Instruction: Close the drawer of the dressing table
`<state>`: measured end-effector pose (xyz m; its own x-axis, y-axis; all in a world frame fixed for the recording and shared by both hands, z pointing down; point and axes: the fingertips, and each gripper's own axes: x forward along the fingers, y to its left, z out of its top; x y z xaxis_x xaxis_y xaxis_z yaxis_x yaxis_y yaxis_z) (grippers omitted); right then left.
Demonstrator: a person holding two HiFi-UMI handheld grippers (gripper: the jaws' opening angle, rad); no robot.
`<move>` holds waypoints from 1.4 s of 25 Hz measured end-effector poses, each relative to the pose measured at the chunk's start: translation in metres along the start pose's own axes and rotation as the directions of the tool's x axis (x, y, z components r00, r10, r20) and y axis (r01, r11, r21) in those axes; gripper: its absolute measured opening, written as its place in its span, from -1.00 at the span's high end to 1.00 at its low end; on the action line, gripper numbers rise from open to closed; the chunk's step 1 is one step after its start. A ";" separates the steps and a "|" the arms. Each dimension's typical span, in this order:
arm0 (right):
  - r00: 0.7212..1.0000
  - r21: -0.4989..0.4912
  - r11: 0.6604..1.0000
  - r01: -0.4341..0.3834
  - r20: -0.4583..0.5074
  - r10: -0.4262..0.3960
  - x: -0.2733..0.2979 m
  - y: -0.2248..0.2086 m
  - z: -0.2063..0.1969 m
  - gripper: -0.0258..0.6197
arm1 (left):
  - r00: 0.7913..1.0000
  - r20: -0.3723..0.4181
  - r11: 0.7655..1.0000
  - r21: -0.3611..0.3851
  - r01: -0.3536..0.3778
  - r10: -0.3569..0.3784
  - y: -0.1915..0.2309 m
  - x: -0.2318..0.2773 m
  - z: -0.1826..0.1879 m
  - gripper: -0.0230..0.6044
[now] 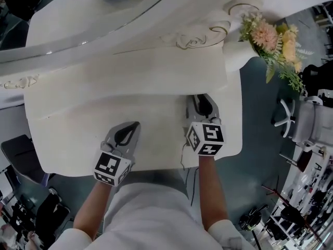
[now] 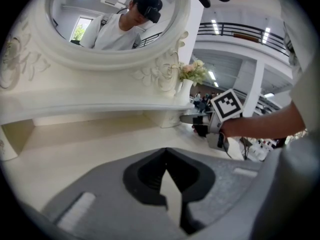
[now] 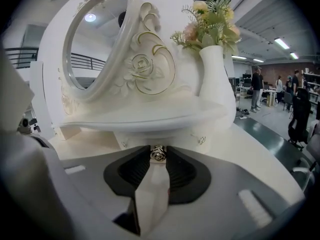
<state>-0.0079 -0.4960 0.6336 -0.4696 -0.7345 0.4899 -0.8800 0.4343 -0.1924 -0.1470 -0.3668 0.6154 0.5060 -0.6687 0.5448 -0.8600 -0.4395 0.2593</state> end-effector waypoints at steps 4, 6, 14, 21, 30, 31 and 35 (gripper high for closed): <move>1.000 0.004 1.000 -0.003 -0.009 0.003 -0.002 0.002 0.000 0.63 | 1.000 0.016 1.000 0.002 -0.003 0.003 -0.004 -0.005 0.004 0.93; 1.000 0.007 1.000 -0.006 -0.014 0.006 -0.005 0.002 -0.001 0.63 | 1.000 0.016 1.000 0.002 -0.007 0.007 -0.006 -0.009 0.003 0.93; 1.000 -0.001 1.000 -0.003 0.007 0.003 -0.037 0.004 -0.004 0.63 | 0.999 0.035 1.000 0.023 0.000 -0.001 -0.030 -0.027 -0.006 0.93; 1.000 -0.017 1.000 0.009 0.029 -0.008 -0.080 0.011 -0.010 0.63 | 0.997 0.075 0.999 0.046 -0.008 0.005 -0.058 -0.047 -0.004 0.93; 0.997 -0.029 0.999 0.022 0.069 -0.020 -0.136 0.017 -0.010 0.68 | 0.993 0.117 0.999 0.053 -0.015 0.009 -0.090 -0.067 -0.008 0.93; 0.997 -0.032 0.999 0.021 0.074 -0.018 -0.143 0.018 -0.011 0.71 | 0.993 0.122 0.998 0.056 -0.016 0.009 -0.095 -0.071 -0.008 0.93; 0.996 -0.039 0.999 0.019 0.087 -0.016 -0.170 0.024 -0.017 0.81 | 0.990 0.139 0.997 0.067 -0.024 0.014 -0.112 -0.084 -0.011 0.93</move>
<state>0.0523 -0.3519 0.5598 -0.4602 -0.7837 0.4171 -0.8853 0.4403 -0.1496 -0.0939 -0.2547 0.5495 0.4981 -0.7519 0.4319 -0.8654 -0.4629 0.1921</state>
